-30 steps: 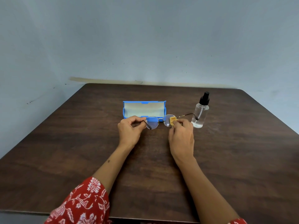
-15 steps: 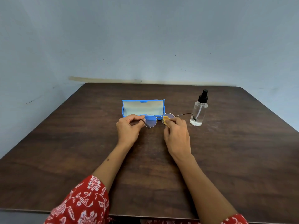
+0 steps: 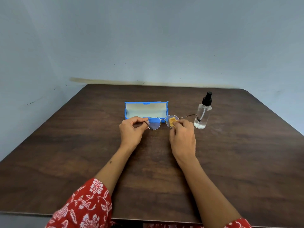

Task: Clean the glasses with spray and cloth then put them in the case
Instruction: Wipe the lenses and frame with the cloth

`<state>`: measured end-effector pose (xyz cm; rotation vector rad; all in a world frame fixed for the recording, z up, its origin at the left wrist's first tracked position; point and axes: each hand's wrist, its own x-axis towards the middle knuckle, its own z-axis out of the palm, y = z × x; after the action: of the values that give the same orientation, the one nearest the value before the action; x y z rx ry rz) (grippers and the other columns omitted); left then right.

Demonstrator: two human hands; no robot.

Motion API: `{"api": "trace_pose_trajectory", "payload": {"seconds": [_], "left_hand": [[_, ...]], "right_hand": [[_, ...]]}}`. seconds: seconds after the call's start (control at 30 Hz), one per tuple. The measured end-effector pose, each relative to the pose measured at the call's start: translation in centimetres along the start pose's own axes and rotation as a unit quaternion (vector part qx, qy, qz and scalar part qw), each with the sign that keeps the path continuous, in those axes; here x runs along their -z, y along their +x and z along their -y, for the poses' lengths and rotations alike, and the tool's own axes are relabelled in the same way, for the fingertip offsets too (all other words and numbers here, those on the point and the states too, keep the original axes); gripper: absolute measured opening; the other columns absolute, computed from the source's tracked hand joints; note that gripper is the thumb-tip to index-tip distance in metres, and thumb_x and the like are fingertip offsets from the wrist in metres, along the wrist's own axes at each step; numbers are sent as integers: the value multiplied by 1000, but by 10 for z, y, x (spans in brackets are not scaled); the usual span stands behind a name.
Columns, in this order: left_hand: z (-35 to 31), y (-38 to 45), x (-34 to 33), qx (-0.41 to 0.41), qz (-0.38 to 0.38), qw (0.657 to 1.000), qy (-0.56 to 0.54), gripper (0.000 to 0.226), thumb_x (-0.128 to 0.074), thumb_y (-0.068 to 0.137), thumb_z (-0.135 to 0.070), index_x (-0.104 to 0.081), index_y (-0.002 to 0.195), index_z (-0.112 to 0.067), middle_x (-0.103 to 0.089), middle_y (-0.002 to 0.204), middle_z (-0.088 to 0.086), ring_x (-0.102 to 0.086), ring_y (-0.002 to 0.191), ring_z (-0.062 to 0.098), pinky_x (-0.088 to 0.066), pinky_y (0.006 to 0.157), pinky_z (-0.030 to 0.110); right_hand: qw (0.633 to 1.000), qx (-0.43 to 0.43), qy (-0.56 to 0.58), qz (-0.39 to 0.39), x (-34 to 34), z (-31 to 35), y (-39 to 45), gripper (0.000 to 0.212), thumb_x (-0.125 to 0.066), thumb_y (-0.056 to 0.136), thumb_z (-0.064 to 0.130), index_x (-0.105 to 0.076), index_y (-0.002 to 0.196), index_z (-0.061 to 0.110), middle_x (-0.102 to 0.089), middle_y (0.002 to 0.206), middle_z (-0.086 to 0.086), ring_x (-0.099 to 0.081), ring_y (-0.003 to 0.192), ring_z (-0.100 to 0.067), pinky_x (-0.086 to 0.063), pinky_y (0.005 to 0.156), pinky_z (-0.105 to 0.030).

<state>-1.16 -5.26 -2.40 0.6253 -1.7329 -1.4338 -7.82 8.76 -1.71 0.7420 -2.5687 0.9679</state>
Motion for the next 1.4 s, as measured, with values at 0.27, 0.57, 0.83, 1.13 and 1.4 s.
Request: {"api": "trace_pose_trajectory", "payload": {"seconds": [0.27, 0.57, 0.83, 1.13, 1.4], "left_hand": [[0, -1, -2, -3, 3, 1000, 11, 19, -76, 73, -2, -72, 71, -21, -72, 73, -1, -71, 73, 19, -57, 82, 43], [0, 0, -2, -6, 14, 1000, 14, 16, -76, 72, -2, -73, 73, -18, -73, 76, 3, -72, 77, 23, -57, 82, 45], [1, 0, -1, -9, 16, 1000, 8, 13, -77, 72, -1, -74, 75, -13, -74, 77, 4, -72, 78, 22, -57, 81, 45], [2, 1, -1, -4, 13, 1000, 1, 10, -76, 73, 0, -73, 78, -8, -73, 79, 9, -72, 78, 25, -57, 81, 45], [1, 0, -2, -8, 20, 1000, 2, 11, -77, 72, 0, -73, 76, -10, -73, 77, 8, -71, 76, 24, -58, 80, 45]], "right_hand": [[999, 31, -25, 25, 0, 2, 0, 30, -45, 93, 10, -60, 118, 8, -52, 119, -7, -42, 111, -21, -46, 78, -35], [1000, 9, 19, -13, 0, 2, 0, 24, -49, 91, 7, -64, 109, 2, -53, 120, -9, -44, 110, -24, -45, 76, -34], [998, -32, 23, -43, 1, -1, 1, 24, -48, 91, 6, -65, 108, 2, -52, 119, -9, -43, 112, -24, -41, 72, -31], [999, 4, 36, -19, 1, 2, -1, 23, -50, 91, 6, -65, 107, 0, -54, 119, -10, -45, 110, -25, -46, 78, -37], [999, 41, 4, 6, -1, 3, -1, 27, -47, 91, 6, -62, 113, 3, -52, 124, -7, -44, 112, -22, -48, 78, -34]]}}
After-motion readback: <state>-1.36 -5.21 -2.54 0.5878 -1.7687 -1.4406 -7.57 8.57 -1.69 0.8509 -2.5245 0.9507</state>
